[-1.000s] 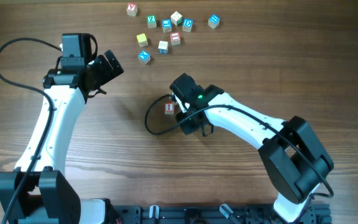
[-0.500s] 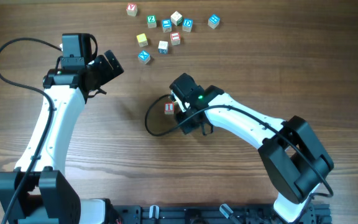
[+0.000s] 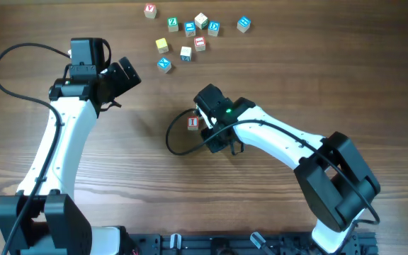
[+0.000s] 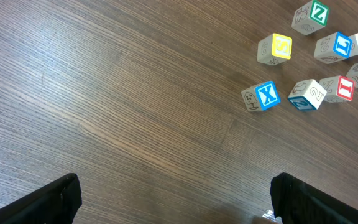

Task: Form a circle
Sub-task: 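Lower the green N block below the airplane block and release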

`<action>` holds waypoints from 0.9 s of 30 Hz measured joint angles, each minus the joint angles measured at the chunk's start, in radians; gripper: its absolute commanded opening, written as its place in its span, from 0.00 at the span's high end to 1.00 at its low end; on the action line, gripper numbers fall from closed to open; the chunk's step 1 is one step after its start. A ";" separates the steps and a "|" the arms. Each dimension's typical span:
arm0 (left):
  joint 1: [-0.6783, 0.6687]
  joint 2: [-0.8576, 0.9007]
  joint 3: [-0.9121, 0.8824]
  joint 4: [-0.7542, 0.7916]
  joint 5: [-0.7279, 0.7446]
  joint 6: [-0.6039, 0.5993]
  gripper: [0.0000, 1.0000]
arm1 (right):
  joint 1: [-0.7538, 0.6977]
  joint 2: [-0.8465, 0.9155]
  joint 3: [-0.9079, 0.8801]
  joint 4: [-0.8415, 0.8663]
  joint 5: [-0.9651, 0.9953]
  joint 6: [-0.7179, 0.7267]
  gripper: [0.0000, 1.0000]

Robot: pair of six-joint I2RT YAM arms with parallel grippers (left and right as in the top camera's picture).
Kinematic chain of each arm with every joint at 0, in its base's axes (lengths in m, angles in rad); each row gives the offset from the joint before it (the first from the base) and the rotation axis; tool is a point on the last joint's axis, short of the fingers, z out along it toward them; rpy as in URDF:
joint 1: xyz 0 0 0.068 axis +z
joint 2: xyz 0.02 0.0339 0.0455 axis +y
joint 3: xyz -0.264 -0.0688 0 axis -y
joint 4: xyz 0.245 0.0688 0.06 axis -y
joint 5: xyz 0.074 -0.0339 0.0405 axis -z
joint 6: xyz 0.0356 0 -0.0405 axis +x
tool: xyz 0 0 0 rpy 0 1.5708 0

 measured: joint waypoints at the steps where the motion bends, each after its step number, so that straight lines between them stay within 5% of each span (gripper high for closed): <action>1: 0.000 0.000 0.000 0.000 0.000 0.000 0.00 | 0.000 0.000 0.000 0.000 0.000 0.000 0.71; 8: 0.000 0.000 0.000 0.000 0.000 0.000 0.00 | 0.000 0.000 0.000 0.000 0.000 -0.004 0.44; 17: 0.000 0.000 0.000 0.000 0.000 0.000 0.00 | -0.001 -0.051 0.011 -0.010 0.000 -0.006 0.45; 20: 0.000 0.000 0.000 0.000 0.000 0.000 0.00 | -0.007 -0.136 0.018 -0.010 0.000 0.010 0.60; 24: 0.000 0.000 0.000 0.000 0.000 0.000 0.00 | -0.041 -0.215 0.034 -0.036 -0.006 0.053 0.96; 27: 0.000 0.000 0.000 0.000 0.000 0.000 0.00 | -0.057 -0.214 0.029 -0.060 -0.032 0.064 0.96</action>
